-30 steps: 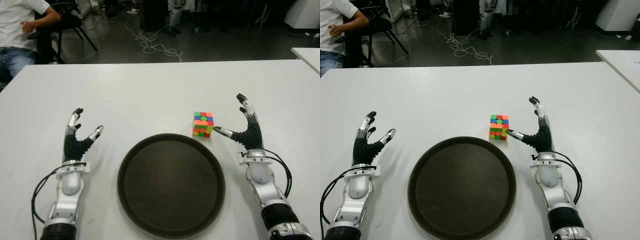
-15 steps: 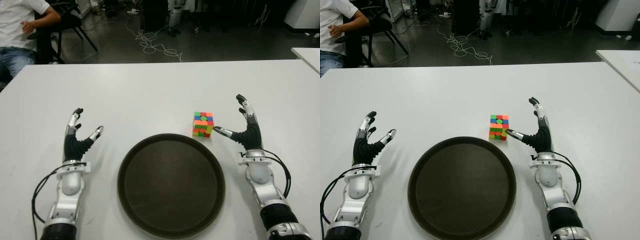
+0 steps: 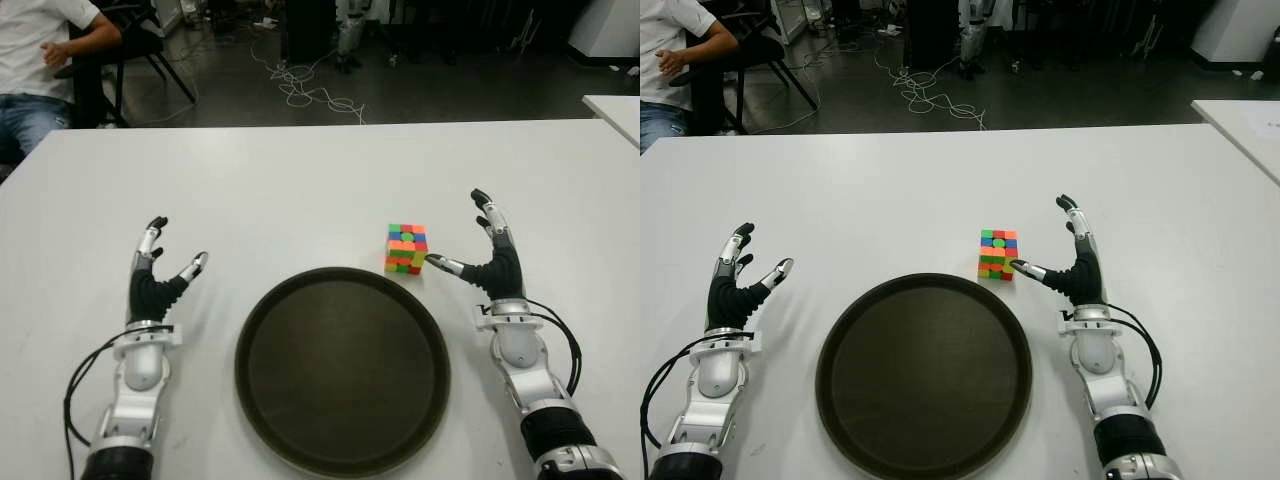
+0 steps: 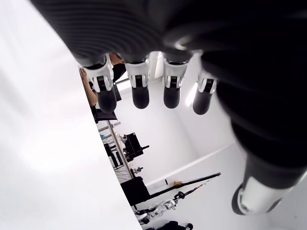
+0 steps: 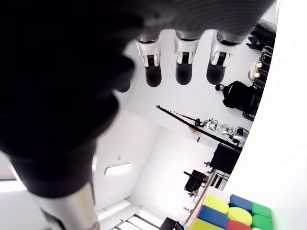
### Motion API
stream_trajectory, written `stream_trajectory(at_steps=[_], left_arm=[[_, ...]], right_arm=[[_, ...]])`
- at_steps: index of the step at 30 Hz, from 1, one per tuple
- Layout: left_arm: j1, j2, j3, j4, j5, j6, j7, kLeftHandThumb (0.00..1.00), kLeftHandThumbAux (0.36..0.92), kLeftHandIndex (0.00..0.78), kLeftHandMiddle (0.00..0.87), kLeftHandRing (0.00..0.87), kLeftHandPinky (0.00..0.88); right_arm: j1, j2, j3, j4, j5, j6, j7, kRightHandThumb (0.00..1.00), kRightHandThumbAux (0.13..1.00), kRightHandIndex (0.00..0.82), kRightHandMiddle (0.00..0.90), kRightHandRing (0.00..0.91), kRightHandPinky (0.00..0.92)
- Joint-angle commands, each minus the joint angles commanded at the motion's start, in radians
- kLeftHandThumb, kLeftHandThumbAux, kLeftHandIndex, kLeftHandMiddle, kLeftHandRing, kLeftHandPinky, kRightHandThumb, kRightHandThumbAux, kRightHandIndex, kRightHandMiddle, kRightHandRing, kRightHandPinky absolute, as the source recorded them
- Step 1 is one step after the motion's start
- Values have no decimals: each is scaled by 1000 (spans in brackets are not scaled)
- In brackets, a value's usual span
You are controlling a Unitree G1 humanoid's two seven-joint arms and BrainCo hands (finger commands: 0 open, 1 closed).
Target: Pick up the Rubik's Cube and put it in the plate
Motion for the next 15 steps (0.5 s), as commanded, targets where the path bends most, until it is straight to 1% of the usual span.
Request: stream_trajectory(at_steps=[3, 6, 15], left_arm=[[-3, -1, 1, 8, -3, -1, 1, 0, 642, 0, 0, 0, 0], [-5, 0, 2, 16, -10, -2, -3, 0, 640, 0, 0, 0, 0], [-8, -2, 3, 11, -12, 10, -1, 0, 646, 0, 0, 0, 0]], right_arm=[[0, -2, 3, 2, -6, -12, -1, 0, 885, 0, 0, 0, 0], [0, 1, 1, 1, 5, -6, 9, 0, 871, 0, 0, 0, 0], [-6, -1, -2, 1, 7, -1, 15, 0, 876, 0, 0, 0, 0]])
